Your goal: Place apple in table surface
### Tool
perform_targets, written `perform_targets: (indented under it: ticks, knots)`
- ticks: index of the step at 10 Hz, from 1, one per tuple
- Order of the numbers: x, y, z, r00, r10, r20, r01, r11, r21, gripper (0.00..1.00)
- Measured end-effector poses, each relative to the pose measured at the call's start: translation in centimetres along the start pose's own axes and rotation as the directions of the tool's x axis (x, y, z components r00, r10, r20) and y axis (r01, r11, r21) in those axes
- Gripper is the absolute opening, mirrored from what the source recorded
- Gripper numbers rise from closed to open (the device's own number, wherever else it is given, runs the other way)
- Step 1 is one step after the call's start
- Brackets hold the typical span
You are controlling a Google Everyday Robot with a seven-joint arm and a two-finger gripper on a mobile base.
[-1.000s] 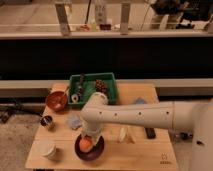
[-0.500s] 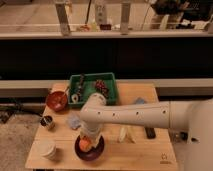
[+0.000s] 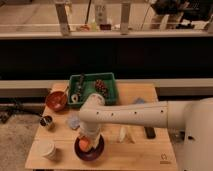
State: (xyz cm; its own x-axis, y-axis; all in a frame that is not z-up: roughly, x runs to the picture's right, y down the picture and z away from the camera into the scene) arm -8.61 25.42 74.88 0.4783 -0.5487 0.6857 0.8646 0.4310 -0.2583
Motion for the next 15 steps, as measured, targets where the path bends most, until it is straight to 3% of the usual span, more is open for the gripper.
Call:
perform_targets:
  ticks: [4, 15]
  knots:
    - [0.0, 0.0, 0.8, 0.999, -0.026, 0.023, 0.026, 0.999, -0.024, 0.64]
    - [0.0, 0.4, 2.3, 0.998, -0.013, 0.064, 0.016, 0.998, -0.056, 0.64]
